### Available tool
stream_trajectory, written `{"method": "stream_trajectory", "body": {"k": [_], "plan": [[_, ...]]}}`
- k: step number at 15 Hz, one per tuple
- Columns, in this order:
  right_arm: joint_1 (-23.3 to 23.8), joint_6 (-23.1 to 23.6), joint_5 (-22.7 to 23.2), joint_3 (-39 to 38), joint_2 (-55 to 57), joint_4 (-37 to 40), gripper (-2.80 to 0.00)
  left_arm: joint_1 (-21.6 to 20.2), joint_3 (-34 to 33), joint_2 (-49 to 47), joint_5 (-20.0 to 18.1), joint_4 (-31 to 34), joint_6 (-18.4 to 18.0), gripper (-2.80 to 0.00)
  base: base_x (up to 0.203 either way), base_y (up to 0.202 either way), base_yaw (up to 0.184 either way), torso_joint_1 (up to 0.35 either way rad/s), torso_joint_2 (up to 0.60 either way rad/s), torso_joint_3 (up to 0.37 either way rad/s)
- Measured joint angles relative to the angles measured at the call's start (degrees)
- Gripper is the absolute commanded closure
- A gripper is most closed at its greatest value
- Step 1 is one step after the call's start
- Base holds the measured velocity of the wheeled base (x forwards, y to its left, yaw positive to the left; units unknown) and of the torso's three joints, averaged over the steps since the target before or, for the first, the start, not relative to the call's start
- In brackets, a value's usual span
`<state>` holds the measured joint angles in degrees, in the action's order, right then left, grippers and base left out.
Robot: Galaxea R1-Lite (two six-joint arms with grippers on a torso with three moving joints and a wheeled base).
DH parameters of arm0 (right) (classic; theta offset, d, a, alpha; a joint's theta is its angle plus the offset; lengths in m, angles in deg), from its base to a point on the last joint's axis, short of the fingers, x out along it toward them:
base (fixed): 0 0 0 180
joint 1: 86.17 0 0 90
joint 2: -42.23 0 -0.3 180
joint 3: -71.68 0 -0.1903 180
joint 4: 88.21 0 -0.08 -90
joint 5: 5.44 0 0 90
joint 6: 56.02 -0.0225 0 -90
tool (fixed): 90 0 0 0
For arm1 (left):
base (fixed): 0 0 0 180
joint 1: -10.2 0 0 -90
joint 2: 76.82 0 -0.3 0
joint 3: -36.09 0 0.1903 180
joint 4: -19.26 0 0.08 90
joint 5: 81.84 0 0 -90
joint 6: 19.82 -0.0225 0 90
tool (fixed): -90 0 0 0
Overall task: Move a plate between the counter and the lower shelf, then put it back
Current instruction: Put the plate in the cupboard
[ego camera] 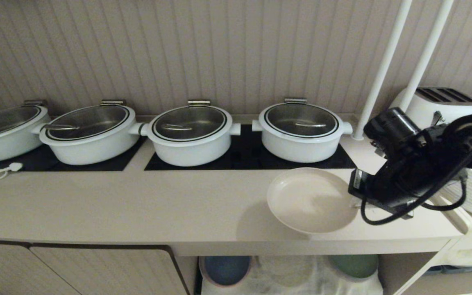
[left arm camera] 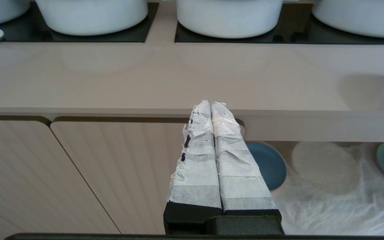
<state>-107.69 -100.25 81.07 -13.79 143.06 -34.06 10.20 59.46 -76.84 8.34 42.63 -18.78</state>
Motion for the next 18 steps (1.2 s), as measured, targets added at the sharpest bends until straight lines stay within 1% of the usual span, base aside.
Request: {"method": "stream_trajectory", "body": {"k": [3, 11, 14, 18], "plan": [[0.00, 0.03, 0.00, -6.22, -5.12, -0.62, 0.00, 0.00, 0.00, 0.00, -0.02, 0.02, 0.00, 0.00, 0.000, 0.000, 0.000, 0.000, 0.00, 0.000], [0.00, -0.08, 0.16, -25.49, -17.87, -6.51, 0.00, 0.00, 0.00, 0.00, -0.04, 0.00, -0.02, 0.00, 0.000, 0.000, 0.000, 0.000, 0.00, 0.000], [-0.22, -0.19, 1.26, -30.33, -22.36, -7.02, 0.00, 0.00, 0.00, 0.00, -0.04, 0.00, 0.00, 0.00, 0.000, 0.000, 0.000, 0.000, 0.00, 0.000], [-0.75, -2.54, 1.37, -34.52, -26.70, -7.03, 0.00, 0.00, 0.00, 0.00, -0.04, 0.00, 0.00, 0.00, 0.000, 0.000, 0.000, 0.000, 0.00, 0.000]]}}
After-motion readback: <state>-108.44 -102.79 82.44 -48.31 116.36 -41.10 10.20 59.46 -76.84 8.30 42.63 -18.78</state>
